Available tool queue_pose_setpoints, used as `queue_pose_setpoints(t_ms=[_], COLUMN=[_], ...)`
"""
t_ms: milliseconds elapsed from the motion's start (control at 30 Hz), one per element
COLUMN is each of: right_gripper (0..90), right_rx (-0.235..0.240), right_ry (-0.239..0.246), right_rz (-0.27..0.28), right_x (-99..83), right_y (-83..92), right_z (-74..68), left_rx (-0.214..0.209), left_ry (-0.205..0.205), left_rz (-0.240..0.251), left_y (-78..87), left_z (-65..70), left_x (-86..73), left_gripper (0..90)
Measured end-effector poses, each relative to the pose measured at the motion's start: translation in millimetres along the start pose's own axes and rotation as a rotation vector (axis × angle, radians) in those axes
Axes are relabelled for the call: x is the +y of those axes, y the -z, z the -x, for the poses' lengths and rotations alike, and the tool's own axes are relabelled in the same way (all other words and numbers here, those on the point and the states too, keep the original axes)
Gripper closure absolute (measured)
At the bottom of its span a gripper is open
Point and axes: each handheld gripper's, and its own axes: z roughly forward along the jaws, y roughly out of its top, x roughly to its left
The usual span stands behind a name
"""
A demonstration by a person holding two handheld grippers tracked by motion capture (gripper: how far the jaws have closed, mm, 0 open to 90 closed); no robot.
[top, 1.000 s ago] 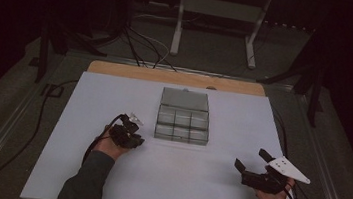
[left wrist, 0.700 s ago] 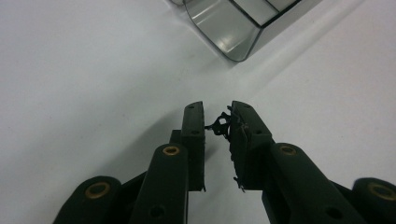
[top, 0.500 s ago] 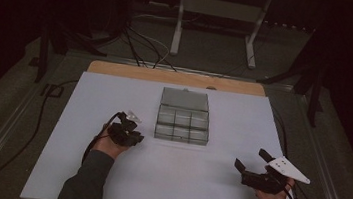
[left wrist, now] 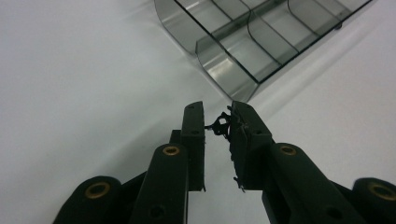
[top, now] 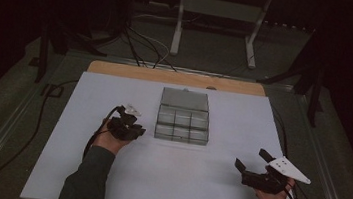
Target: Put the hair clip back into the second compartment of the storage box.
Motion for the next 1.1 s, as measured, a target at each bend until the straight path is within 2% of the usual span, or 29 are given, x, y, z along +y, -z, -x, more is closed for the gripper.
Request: queue_pose_setpoints(t_ms=[267,600,1100], right_gripper=[0.0,0.0,0.0], right_rx=[0.0,0.0,0.0], right_ry=[-0.001,-0.003,-0.005], right_rz=[0.001,0.001,0.003], right_x=[-0.1,0.0,0.0], right_y=[-0.3,-0.3,-0.1], right_z=[0.0,0.1,0.5], left_rx=[-0.005,-0.005,-0.005], left_ry=[0.022,0.026,0.014], left_rz=[0.05,0.074,0.11], left_y=[6.3,9.3,11.9], left_z=[-4.1,-6.2,-4.9], left_x=[5.9,11.9,29.5], left_gripper=[77.8,77.9,77.8])
